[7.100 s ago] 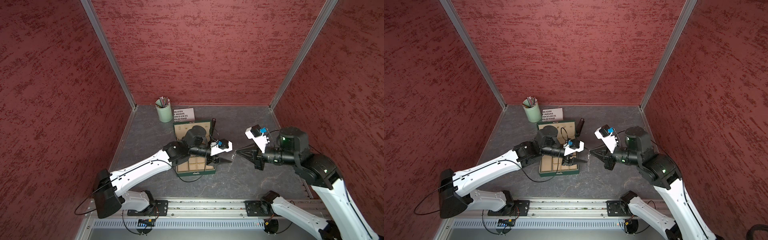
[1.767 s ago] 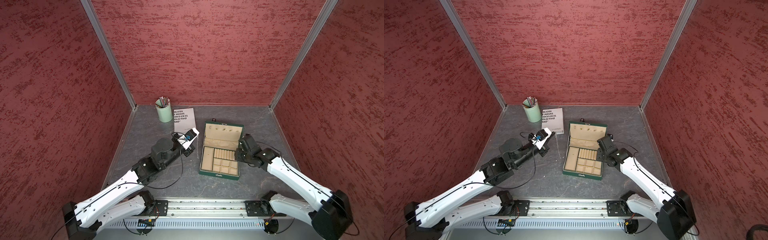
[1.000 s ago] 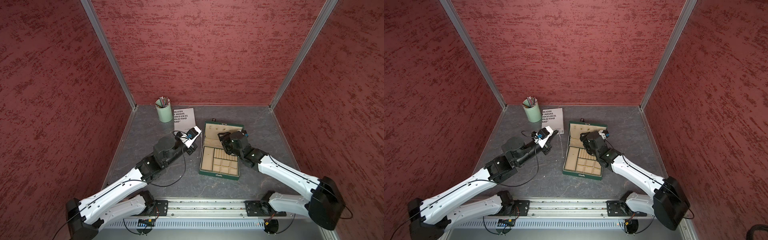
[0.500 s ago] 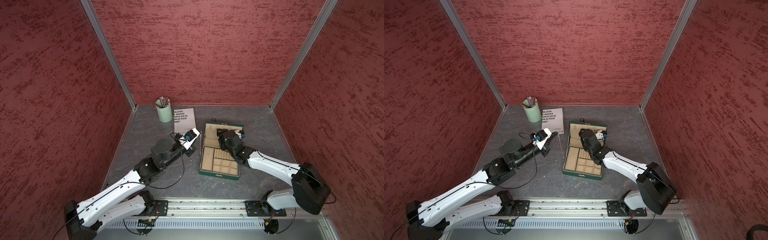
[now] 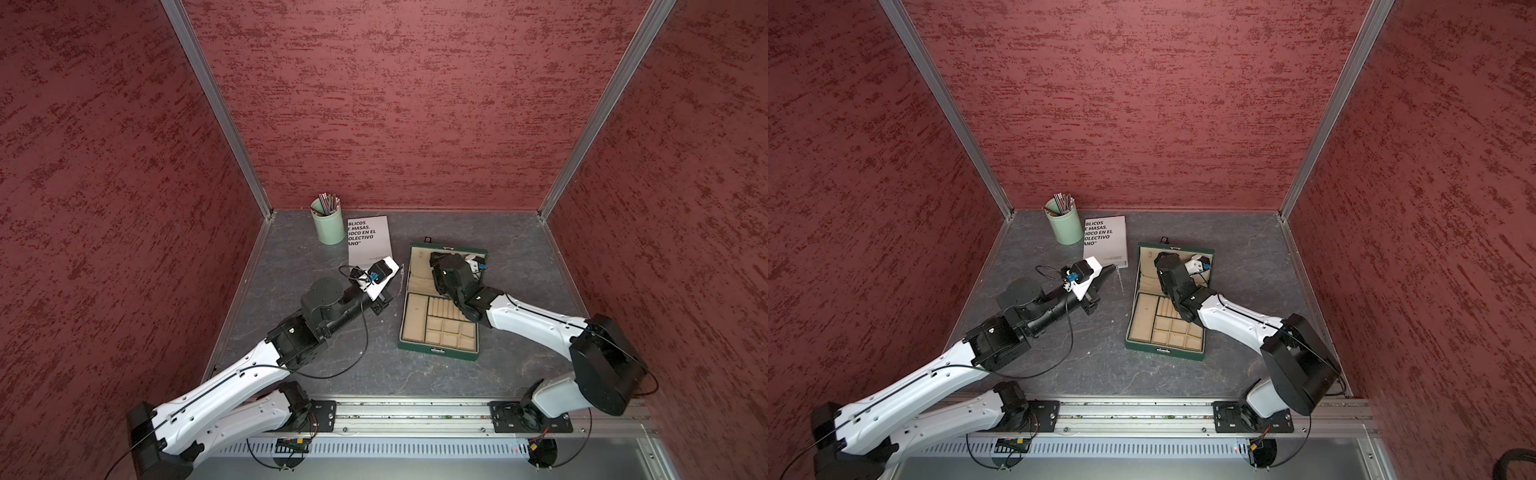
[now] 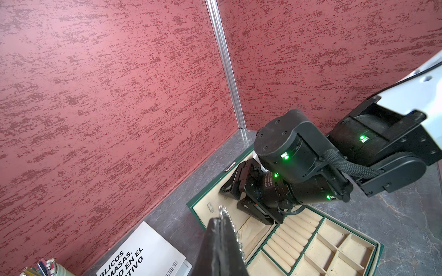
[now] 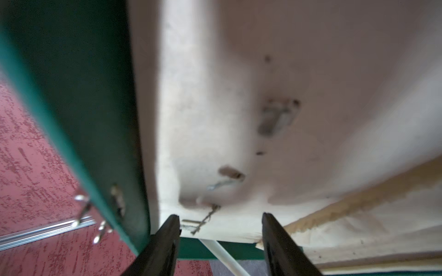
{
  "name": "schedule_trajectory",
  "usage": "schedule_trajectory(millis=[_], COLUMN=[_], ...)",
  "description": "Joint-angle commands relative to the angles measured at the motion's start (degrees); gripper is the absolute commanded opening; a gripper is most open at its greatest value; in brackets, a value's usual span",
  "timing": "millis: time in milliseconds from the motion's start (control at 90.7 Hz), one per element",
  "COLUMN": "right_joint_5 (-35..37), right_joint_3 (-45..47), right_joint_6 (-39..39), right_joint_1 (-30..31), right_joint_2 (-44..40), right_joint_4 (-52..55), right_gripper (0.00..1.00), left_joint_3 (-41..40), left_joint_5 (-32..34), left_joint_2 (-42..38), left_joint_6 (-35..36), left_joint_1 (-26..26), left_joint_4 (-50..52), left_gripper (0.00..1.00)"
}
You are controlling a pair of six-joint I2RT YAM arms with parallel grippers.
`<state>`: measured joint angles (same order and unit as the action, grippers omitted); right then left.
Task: Put jewelry chain into jewelry box
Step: Open the fastener on the jewelry box.
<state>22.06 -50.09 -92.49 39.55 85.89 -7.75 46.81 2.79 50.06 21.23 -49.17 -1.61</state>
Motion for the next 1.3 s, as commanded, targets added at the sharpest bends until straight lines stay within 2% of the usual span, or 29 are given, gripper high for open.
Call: schedule_trajectory(millis=[0, 375, 1289], right_joint_5=[1.0, -0.3, -3.5], right_joint_3=[-0.9, 2.8, 7.2], right_joint_6=[-0.5, -0.7, -1.5], right_joint_1=[-0.2, -0.9, -0.9], right_joint_2=[0.5, 0.5, 4.5], right_joint_4=[0.6, -1.1, -4.5], right_gripper=[0.56, 0.49, 0.45], left_joint_3=[-0.6, -0.6, -0.7], left_joint_5=[-0.8, -1.1, -1.5], left_joint_2=[-0.6, -0.5, 0.2], left_joint_6=[-0.7, -0.5, -0.5], left_joint_1=[0.0, -0.2, -0.2], left_joint_4=[-1.6, -1.5, -1.3], left_gripper=[0.0, 0.0, 0.0])
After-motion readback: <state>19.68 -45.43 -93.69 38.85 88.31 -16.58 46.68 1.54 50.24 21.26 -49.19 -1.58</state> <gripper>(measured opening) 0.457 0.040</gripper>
